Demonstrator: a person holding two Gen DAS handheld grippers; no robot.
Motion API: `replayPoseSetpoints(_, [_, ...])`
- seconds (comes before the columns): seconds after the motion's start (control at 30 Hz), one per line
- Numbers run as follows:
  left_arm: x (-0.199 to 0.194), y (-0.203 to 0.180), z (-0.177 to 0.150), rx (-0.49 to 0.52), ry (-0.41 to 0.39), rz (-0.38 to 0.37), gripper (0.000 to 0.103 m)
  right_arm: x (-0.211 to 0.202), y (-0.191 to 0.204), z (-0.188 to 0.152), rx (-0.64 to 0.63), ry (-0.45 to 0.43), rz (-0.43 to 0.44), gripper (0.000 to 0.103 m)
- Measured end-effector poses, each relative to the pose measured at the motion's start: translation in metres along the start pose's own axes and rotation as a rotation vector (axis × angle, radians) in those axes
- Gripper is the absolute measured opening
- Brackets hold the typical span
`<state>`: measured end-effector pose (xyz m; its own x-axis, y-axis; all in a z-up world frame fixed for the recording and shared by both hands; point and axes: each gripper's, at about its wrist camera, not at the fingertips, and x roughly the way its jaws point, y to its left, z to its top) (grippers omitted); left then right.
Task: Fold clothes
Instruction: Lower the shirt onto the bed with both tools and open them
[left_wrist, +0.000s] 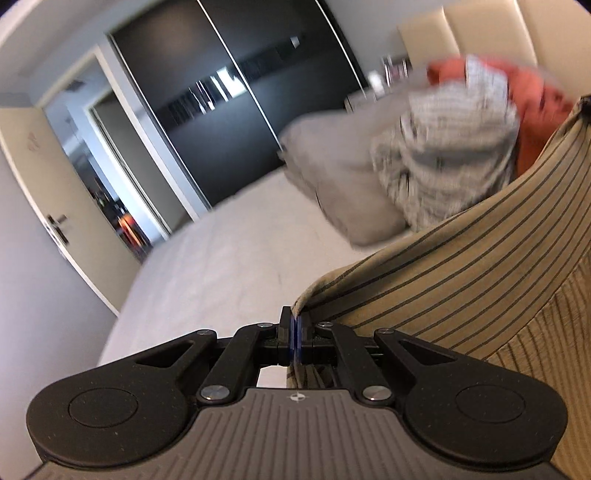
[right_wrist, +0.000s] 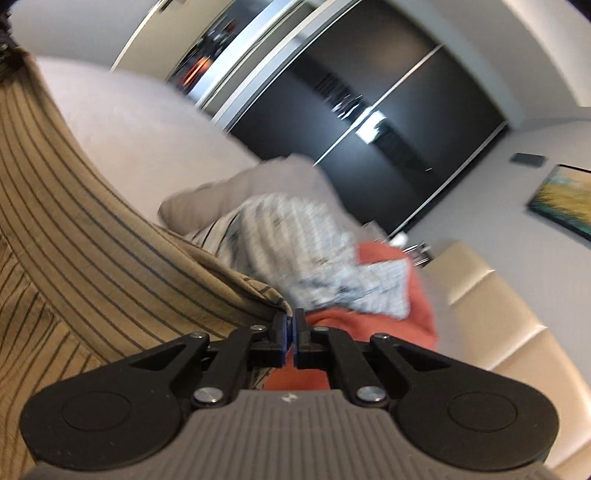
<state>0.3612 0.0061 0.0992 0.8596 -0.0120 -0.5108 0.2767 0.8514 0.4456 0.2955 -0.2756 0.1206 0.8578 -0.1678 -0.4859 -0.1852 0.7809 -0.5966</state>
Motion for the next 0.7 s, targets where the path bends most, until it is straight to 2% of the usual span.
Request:
replayPoseSetpoints(0.13, [0.06,-0.017,-0.021,0.027,0.074,-0.022,0.0,0.064,0.028,-0.017,-0.041,0.063,0.059,0.003])
replayPoseSetpoints(0.27, [0.107,-0.033,-0.045,0.056,0.121,-0.035,0.0,0.127,0.052,-0.027,-0.064,0.119,0.084,0.003])
replayPoseSetpoints(0.37, [0.132,-0.039,-0.058,0.059,0.147,-0.047,0.0,0.16,0.067,-0.038,-0.053,0.156,0.095,0.003])
replayPoseSetpoints(0.57, [0.177,-0.051,-0.069,0.051,0.184,-0.076,0.001,0.199,0.092,-0.06,-0.029,0.214,0.125,0.004])
replayPoseSetpoints(0.7, [0.182,-0.054,-0.077,0.049,0.201,-0.083,0.002,0.209,0.096,-0.066,0.014,0.246,0.16,0.005])
